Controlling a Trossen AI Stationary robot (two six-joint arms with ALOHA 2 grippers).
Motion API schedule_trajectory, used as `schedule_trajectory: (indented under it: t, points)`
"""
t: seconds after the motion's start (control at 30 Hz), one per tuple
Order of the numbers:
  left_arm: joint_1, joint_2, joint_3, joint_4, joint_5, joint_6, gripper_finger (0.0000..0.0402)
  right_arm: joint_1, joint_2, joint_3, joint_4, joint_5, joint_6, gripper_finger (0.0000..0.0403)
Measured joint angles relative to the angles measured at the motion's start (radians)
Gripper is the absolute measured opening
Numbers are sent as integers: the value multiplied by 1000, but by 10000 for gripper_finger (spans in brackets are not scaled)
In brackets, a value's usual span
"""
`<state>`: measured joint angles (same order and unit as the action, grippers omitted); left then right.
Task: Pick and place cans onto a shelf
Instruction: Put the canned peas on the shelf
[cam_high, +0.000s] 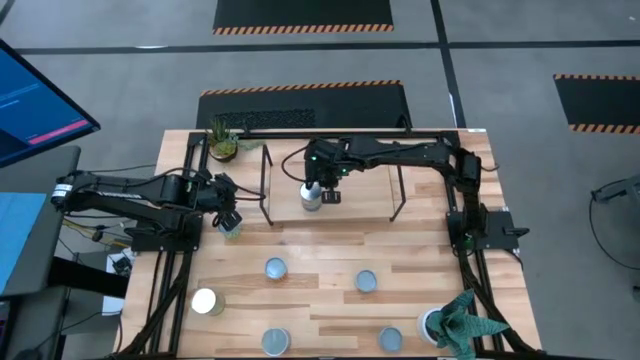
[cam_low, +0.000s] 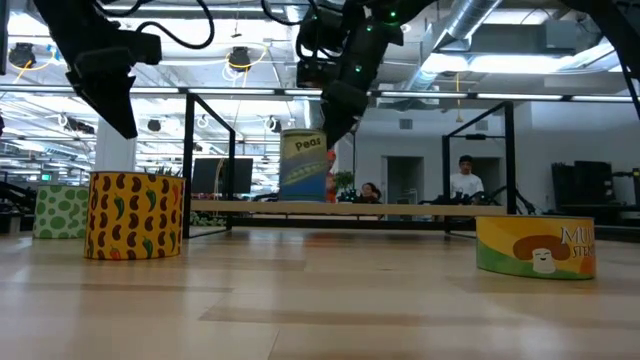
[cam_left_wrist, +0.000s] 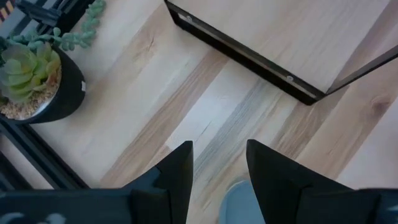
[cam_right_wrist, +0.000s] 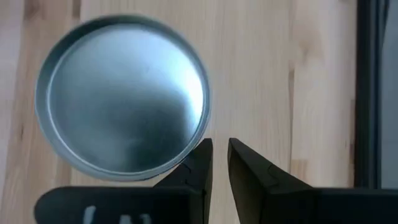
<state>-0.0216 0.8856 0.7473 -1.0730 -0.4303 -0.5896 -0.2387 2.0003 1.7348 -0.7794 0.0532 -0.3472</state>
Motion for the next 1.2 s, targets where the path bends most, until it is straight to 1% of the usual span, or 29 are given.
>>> schedule_trajectory:
  t: [0.1, 0.2, 0.23, 0.3, 0.37, 0.43, 0.53, 0.8, 1.1, 1.2]
  points:
    - [0, 0, -1, 11, -6, 1, 139, 4, 0, 4, 6, 44, -2, 75]
    - [0, -1, -1, 18, -12, 1, 139, 2, 0, 36, -123, 124, 21, 75]
    - [0, -1, -1, 17, -13, 1, 139, 0, 0, 45, -166, 134, 40, 75]
    - [0, -1, -1, 18, -13, 9, 139, -3, -1, 48, -244, 119, 75, 75]
    - [0, -1, -1, 18, -16, 23, 139, -1, 0, 46, -304, 57, 102, 75]
    - [0, -1, -1, 18, -27, 31, 139, 11, 0, 45, -318, -16, 111, 75]
    - [0, -1, -1, 17, -29, 49, 139, 35, 0, 22, -251, -56, 109, 75]
    - [0, -1, -1, 17, -29, 51, 139, 80, 0, 10, -97, -57, 77, 75]
    - [0, -1, -1, 17, -29, 46, 139, 74, 0, 10, 92, -58, 78, 75]
    - [0, -1, -1, 17, -29, 46, 139, 72, 0, 10, 114, -51, 86, 75]
